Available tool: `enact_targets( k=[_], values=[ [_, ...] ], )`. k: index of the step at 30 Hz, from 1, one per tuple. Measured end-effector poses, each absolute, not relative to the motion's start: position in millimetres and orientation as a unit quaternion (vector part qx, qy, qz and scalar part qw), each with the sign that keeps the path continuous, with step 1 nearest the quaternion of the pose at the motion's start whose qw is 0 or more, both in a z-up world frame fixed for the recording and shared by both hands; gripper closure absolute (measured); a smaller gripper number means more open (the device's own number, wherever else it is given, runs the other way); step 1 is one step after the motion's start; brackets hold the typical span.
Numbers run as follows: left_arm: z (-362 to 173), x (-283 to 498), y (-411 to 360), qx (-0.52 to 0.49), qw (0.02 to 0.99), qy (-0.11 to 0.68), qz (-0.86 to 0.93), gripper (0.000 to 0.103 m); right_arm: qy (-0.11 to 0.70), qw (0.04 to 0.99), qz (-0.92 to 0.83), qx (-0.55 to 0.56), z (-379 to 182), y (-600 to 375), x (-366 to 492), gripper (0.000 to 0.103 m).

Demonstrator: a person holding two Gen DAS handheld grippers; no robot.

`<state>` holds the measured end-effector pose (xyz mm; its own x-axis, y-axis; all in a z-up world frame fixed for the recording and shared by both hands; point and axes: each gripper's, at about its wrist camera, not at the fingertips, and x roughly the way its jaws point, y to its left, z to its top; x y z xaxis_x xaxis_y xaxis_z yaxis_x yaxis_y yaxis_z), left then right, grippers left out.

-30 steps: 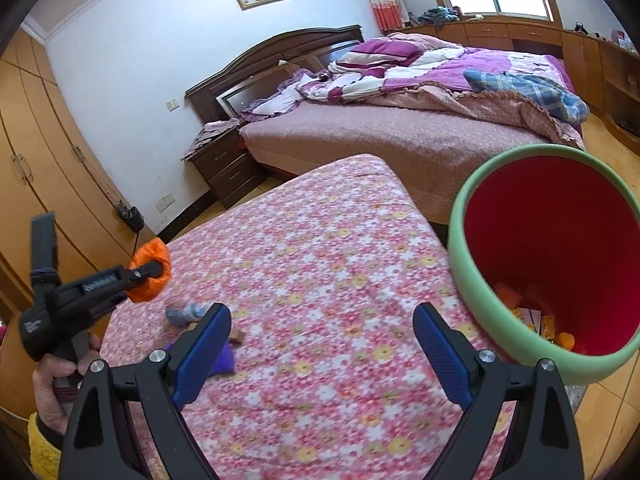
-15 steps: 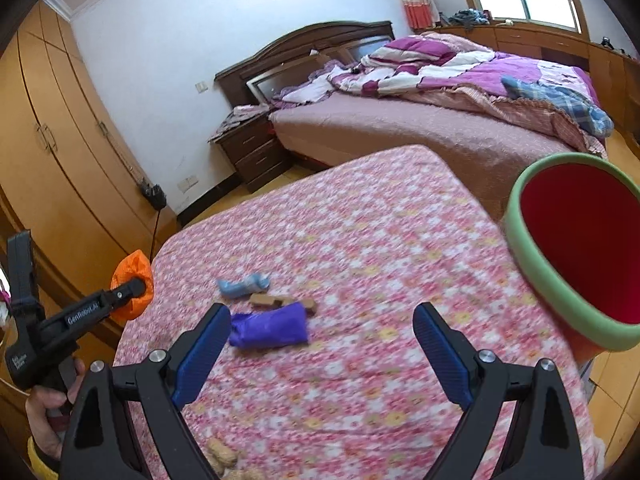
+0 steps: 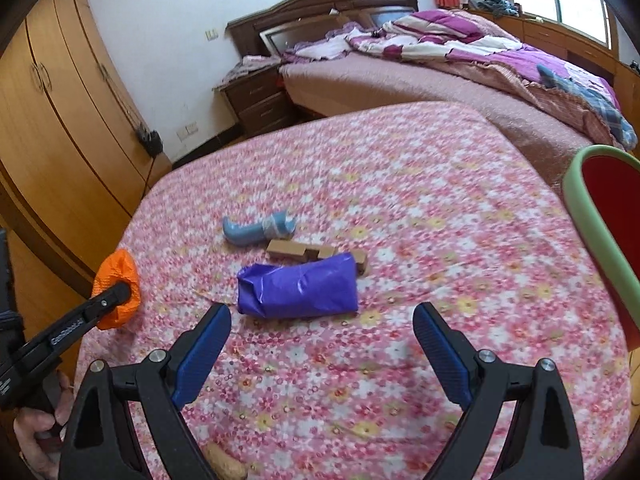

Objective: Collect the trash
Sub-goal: 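Grasp the purple plastic bag with the right tool while the left tool holds the orange bag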

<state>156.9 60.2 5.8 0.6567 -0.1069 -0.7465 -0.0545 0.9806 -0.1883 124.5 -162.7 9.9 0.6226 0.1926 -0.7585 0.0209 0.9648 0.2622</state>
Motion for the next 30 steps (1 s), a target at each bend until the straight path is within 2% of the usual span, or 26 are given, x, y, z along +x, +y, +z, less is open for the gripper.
enact_targets(
  k=[13,14,16,17,30],
  values=[
    [-5.2,162.7,57.4,-0.109,0.901,0.42,-0.022,0.083,0.448,0.889,0.04,0.089,-9.8,-136.7,151.4,0.008],
    [-6.2,163.4,57.3,-0.11,0.9,0.421,-0.023,0.083,0.447,0.89,0.038,0.085,-9.9,-135.2,152.7,0.01],
    [-8.6,164.1,56.2,-0.112,0.899,0.422,-0.024,0.083,0.442,0.893,0.032,0.081,-9.6,-134.0,151.8,0.025],
    [-9.4,164.4,55.3,-0.112,0.899,0.422,-0.024,0.083,0.438,0.896,0.027,0.074,-9.2,-133.9,150.3,0.026],
    [2.1,149.3,45.8,-0.121,0.901,0.414,-0.042,0.083,0.435,0.892,0.053,0.111,-2.4,-144.3,134.0,0.034]
  ],
)
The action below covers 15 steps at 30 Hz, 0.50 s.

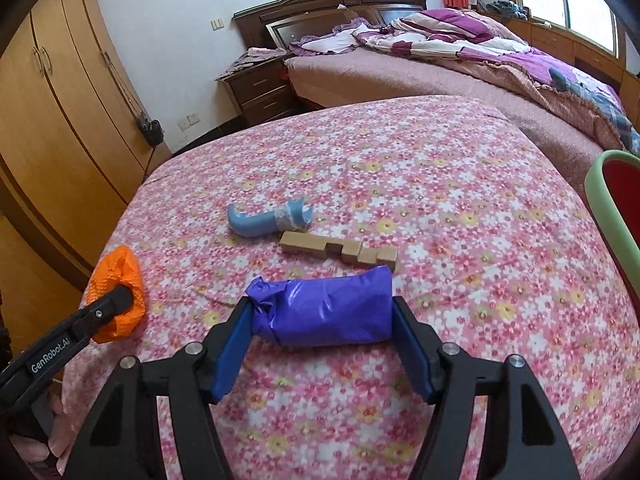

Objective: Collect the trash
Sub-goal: 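Grasp the purple plastic bag with the right tool while the left tool holds the orange bag, then carry the orange bag and purple bag over the red bucket and open both tools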

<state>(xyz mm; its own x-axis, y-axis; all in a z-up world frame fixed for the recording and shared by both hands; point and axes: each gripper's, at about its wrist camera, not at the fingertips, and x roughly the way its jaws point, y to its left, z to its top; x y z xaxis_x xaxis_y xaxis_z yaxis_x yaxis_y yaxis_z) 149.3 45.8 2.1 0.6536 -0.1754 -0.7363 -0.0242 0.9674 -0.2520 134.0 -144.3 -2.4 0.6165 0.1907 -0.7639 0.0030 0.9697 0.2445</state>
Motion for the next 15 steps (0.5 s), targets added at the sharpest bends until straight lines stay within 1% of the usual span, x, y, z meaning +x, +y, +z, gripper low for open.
enact_targets(
  k=[15],
  values=[
    [36.0,112.7,22.7,-0.126,0.907,0.394,-0.083,0.083,0.379,0.911,0.062,0.148,44.8,-171.2,83.4,0.034]
  ],
)
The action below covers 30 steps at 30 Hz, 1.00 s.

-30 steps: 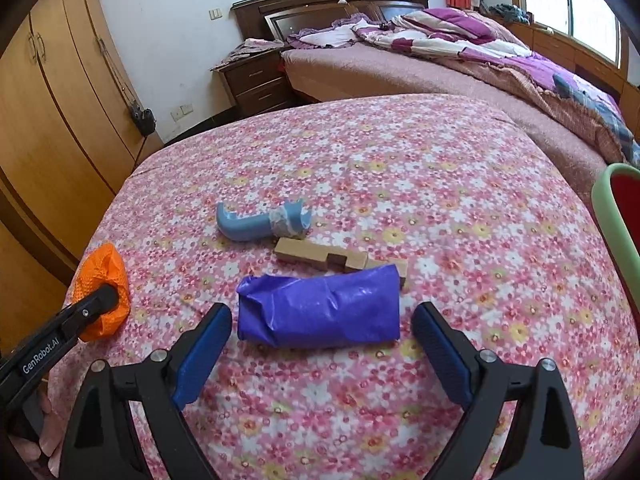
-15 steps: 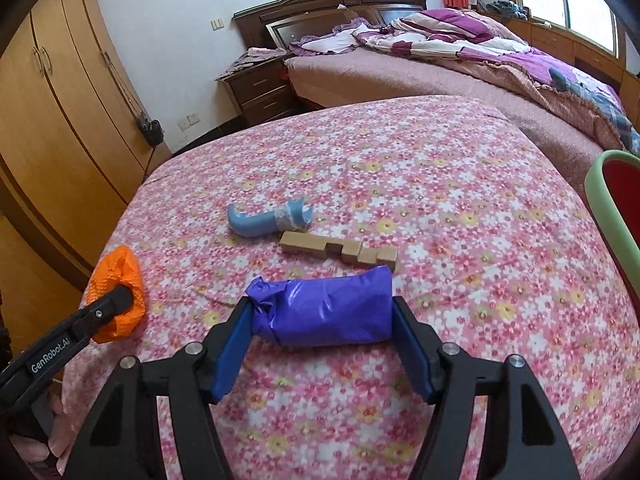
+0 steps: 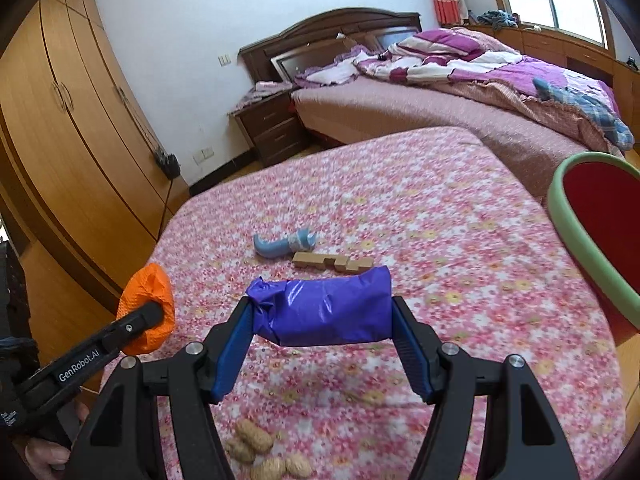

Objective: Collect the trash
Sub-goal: 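Carry the orange bag and purple bag over the red bucket and open both tools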

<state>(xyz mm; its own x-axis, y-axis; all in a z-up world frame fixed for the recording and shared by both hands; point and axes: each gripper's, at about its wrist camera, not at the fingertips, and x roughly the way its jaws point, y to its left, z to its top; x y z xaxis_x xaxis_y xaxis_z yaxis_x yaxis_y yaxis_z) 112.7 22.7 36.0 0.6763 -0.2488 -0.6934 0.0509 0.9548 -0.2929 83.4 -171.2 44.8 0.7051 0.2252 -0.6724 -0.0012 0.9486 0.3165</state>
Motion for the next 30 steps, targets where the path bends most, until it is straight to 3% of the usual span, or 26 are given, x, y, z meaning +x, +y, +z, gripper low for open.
enact_targets(
  k=[16,30],
  values=[
    [72.9,78.5,-36.0,-0.097,0.908,0.377,-0.157,0.083,0.328,0.926,0.016,0.184,76.1,-242.9,26.1,0.034],
    [83.6,85.6,-140.3,-0.044,0.878,0.398,-0.262,0.083,0.306,0.931,-0.058,0.192,87.7,-329.6,8.1,0.034]
  ],
)
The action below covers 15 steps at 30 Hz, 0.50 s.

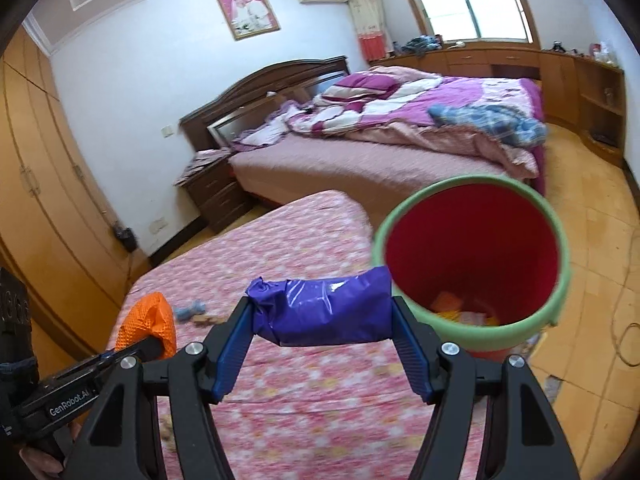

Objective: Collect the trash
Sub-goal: 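Carry the orange bag and purple bag over the red bucket and open both tools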

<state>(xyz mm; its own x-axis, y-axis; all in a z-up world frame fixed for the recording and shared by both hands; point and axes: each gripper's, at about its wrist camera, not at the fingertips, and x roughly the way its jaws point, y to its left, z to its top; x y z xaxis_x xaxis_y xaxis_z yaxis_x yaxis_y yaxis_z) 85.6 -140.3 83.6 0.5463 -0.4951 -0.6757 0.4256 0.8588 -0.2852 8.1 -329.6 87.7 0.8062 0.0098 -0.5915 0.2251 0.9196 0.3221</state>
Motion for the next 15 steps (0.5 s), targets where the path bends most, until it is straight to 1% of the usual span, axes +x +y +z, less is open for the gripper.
enact_targets(
  k=[15],
  values=[
    [71.6,113.1,-261.5,0.003,0.848,0.405,-0.341,0.083,0.305,0.92,-0.125,0.211,73.4,-424.3,-3.8,0.034]
  ],
)
